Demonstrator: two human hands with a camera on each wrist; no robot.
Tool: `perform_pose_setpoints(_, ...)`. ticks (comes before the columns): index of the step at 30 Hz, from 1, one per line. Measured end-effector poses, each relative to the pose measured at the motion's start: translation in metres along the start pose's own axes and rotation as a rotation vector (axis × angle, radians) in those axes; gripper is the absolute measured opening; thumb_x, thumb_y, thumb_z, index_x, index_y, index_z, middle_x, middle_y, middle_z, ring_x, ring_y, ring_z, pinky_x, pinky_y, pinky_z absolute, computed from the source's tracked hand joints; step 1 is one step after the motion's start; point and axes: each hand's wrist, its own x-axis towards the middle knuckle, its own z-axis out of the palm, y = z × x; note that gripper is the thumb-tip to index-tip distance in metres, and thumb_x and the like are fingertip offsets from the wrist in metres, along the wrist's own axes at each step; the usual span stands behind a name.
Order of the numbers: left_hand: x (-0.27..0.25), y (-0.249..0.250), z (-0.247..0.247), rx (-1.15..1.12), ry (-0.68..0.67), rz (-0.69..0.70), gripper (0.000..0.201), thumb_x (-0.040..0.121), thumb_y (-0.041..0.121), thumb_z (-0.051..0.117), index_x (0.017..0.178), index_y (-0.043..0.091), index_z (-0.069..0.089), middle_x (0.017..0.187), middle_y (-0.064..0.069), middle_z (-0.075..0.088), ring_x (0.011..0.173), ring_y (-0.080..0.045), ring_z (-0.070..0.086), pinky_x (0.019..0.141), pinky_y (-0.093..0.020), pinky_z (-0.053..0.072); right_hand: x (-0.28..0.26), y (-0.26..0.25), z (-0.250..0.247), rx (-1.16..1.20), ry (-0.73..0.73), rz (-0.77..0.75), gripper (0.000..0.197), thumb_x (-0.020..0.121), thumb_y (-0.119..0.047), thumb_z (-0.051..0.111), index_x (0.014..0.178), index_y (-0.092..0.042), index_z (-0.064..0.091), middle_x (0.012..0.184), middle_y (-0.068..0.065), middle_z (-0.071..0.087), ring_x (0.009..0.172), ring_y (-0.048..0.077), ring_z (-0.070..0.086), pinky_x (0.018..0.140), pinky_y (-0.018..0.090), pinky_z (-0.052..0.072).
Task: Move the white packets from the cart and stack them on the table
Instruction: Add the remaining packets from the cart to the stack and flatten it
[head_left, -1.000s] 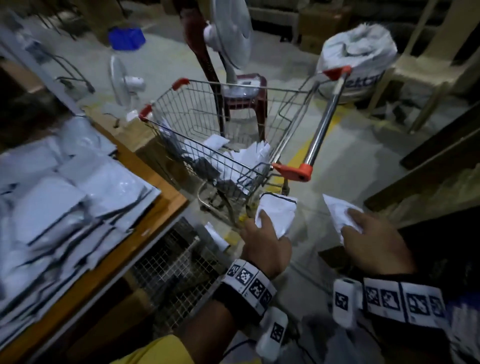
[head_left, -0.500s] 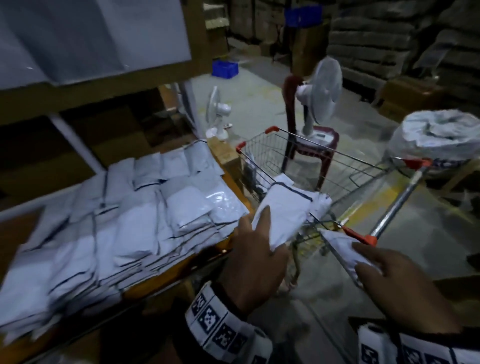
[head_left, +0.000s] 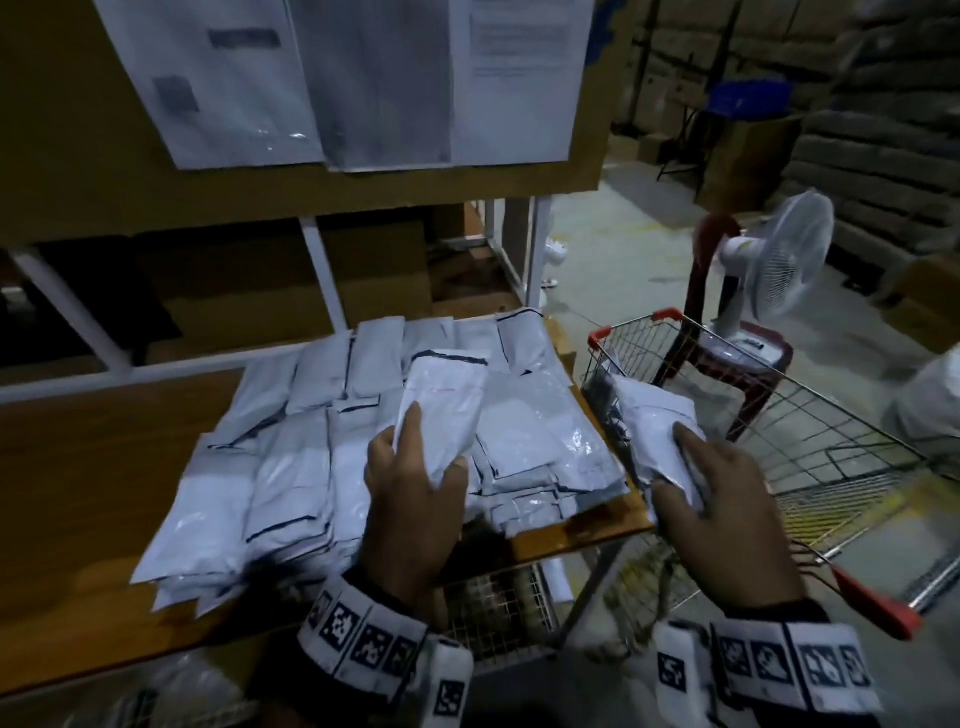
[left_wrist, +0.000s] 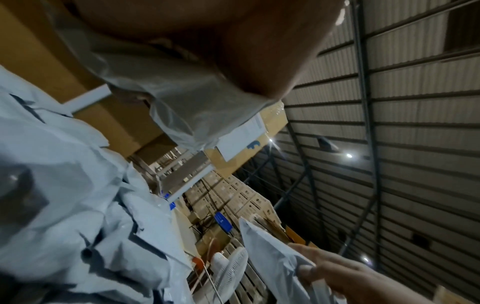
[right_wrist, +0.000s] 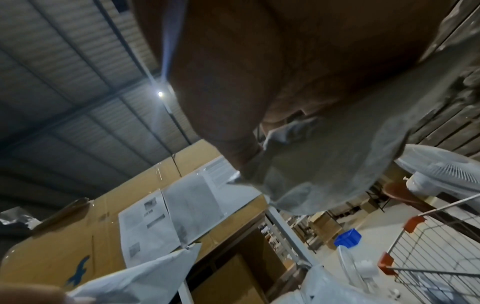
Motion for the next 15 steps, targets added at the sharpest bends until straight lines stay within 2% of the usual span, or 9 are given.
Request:
perform_pose_setpoints(2,0.012,-0.008,-0.002,0.002,0.036,-0.03,0.073,0.093,0.024,0.067,0.156,0.019,0.031,0.143,-0.02,0.036,0.135,-0.039,0.037,0.113,-0.044,0.035,0.017,0.001,0.013,0.007,-0.043,-0.014,0.06,0.094,-0.033,0.063,0.15,-0.022,0.045,0.153,0.012,0.035,0.142,0.026,0.033,0.114,0.04,0.029)
perform_pose_setpoints(4,0.022,-0.013,-0.003,0.006,0.049,-0.057,0.073,0.093,0.024,0.065,0.157,0.019,0.03,0.145,-0.019,0.035,0.136,-0.037,0.036,0.114,-0.045,0.034,0.037,0.004,0.026,0.01,-0.071,-0.022,0.065,0.09,-0.043,0.057,0.149,-0.019,0.046,0.152,0.013,0.036,0.142,0.028,0.034,0.114,0.043,0.03)
perform_pose_setpoints(6,0.029,-0.016,0.0,0.012,0.049,-0.091,0.073,0.095,0.028,0.063,0.158,0.022,0.027,0.148,-0.015,0.032,0.139,-0.034,0.033,0.115,-0.046,0.032,0.057,0.012,0.042,0.003,-0.099,-0.031,0.069,0.087,-0.046,0.055,0.149,-0.016,0.046,0.151,0.015,0.037,0.142,0.031,0.034,0.115,0.047,0.031)
perform_pose_setpoints(9,0.04,-0.02,0.006,0.022,0.069,-0.144,0.074,0.094,0.029,0.063,0.158,0.022,0.026,0.148,-0.013,0.031,0.138,-0.035,0.033,0.113,-0.048,0.035,0.089,0.028,0.066,-0.045,-0.148,-0.061,0.068,0.086,-0.042,0.058,0.148,-0.015,0.046,0.152,0.017,0.036,0.142,0.033,0.033,0.115,0.05,0.032)
perform_pose_setpoints(12,0.053,-0.033,0.009,0.078,0.101,-0.186,0.076,0.092,0.034,0.065,0.157,0.021,0.028,0.146,-0.017,0.032,0.135,-0.039,0.035,0.107,-0.052,0.039,0.119,0.035,0.088,-0.111,-0.186,-0.09,0.065,0.085,-0.038,0.062,0.146,-0.018,0.05,0.153,0.018,0.036,0.14,0.037,0.036,0.113,0.05,0.034)
perform_pose_setpoints(14,0.059,-0.043,0.004,0.111,0.123,-0.223,0.079,0.089,0.043,0.061,0.157,0.02,0.029,0.147,-0.02,0.031,0.135,-0.041,0.034,0.107,-0.052,0.039,0.135,0.037,0.102,-0.146,-0.221,-0.128,0.063,0.087,-0.028,0.069,0.146,-0.017,0.05,0.154,0.02,0.035,0.139,0.039,0.038,0.112,0.05,0.035)
perform_pose_setpoints(15,0.061,-0.048,0.001,0.121,0.137,-0.245,0.078,0.089,0.041,0.062,0.157,0.019,0.03,0.147,-0.022,0.032,0.136,-0.041,0.033,0.109,-0.05,0.036,0.142,0.038,0.108,-0.168,-0.239,-0.144,0.063,0.087,-0.027,0.07,0.146,-0.018,0.05,0.155,0.02,0.033,0.139,0.04,0.037,0.112,0.05,0.035)
